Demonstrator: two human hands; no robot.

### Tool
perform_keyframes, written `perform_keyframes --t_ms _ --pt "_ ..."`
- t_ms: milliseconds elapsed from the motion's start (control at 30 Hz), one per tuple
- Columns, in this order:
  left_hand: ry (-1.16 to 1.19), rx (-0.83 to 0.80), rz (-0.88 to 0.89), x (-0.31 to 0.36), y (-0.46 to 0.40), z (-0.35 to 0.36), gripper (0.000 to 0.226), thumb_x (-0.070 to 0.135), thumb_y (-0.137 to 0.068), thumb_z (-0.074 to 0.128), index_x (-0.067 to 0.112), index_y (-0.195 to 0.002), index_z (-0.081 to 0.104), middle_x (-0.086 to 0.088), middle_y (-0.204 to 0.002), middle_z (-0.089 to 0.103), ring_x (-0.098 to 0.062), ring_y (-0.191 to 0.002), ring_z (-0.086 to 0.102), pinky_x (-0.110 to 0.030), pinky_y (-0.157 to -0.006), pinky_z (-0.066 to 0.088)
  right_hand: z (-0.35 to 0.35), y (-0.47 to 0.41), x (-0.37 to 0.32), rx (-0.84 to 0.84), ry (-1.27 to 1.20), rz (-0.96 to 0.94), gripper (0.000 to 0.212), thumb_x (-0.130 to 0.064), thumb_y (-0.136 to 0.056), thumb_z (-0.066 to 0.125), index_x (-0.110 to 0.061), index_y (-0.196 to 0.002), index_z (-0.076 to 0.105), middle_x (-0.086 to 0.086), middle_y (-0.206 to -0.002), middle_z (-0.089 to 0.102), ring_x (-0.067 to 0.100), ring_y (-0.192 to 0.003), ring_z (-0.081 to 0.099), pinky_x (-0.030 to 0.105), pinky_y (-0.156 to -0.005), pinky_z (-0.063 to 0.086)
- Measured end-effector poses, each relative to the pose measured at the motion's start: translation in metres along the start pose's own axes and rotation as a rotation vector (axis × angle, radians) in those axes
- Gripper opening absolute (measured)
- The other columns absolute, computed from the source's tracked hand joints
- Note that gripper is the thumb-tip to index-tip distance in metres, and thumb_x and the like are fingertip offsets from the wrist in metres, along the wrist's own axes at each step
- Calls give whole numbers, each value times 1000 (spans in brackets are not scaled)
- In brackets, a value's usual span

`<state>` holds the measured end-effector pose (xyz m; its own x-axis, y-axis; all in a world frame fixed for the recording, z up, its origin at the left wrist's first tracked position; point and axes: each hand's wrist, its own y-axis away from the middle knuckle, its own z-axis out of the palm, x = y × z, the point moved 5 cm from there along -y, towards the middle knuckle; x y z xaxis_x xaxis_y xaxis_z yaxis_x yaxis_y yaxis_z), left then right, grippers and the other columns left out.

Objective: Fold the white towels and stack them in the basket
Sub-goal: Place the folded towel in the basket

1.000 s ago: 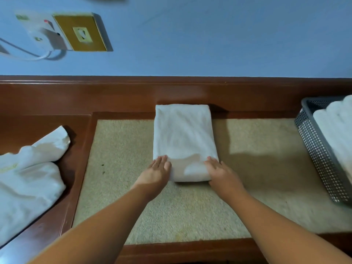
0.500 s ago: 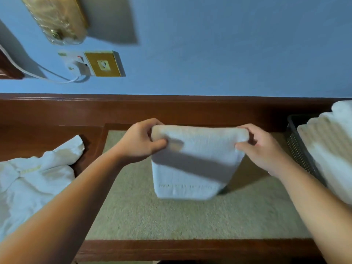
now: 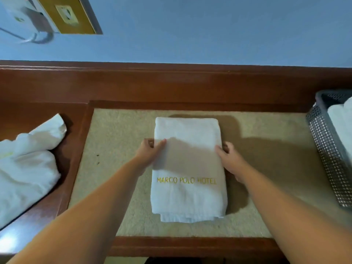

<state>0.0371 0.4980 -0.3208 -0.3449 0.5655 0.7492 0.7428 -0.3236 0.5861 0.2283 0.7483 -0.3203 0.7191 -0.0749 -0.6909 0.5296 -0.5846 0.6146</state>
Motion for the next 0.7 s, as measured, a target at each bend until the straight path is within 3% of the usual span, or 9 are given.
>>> perform_keyframes --t_ms 100,167,267,333,433,567,700 --pt "-4 -68 -66 -28 17 7 62 69 -85 70 10 -100 73 3 -81 73 -15 -72 68 -25 -53 50 12 23 26 98 -8 -14 47 -62 -93 56 -19 -110 63 4 -105 72 23 -98 70 45 -88 58" --pt "-54 -131 -157 -49 33 15 72 76 -82 65 11 -113 71 -2 -94 76 -20 -82 74 -31 -60 58 21 45 37 74 -1 47 43 -56 -103 50 -16 -117 58 2 -100 68 17 -89 66 39 -78 56" --pt "-241 -78 -183 -67 63 23 92 91 -73 54 18 -128 60 -3 -117 67 -26 -103 69 -48 -88 60 29 67 54 27 12 157 49 -58 -106 41 -17 -132 51 3 -110 64 17 -92 63 36 -77 49" --pt "-232 -21 -138 -60 84 27 81 88 -75 56 26 -127 47 -1 -120 60 -27 -107 65 -53 -93 57 29 75 54 33 7 154 51 -59 -106 39 -18 -134 51 4 -115 64 21 -97 63 37 -81 48" --pt "-148 -50 -68 -41 114 37 51 67 -94 58 27 -119 36 0 -115 63 -22 -96 66 -45 -84 56 23 84 42 56 85 94 45 -51 -109 38 -12 -125 51 10 -113 64 31 -105 63 37 -82 44" --pt "-157 -9 43 -14 145 41 35 57 -101 53 26 -101 36 3 -105 67 -20 -92 67 -40 -78 53 5 100 17 90 169 1 38 -45 -110 38 -10 -106 50 15 -103 64 34 -101 63 38 -78 43" --pt "-43 18 148 40 179 47 29 49 -100 59 23 -100 44 -1 -98 69 -12 -85 67 -31 -67 47 -50 126 -18 147 204 -107 40 -47 -109 40 -14 -90 53 6 -90 64 29 -89 61 37 -72 40"
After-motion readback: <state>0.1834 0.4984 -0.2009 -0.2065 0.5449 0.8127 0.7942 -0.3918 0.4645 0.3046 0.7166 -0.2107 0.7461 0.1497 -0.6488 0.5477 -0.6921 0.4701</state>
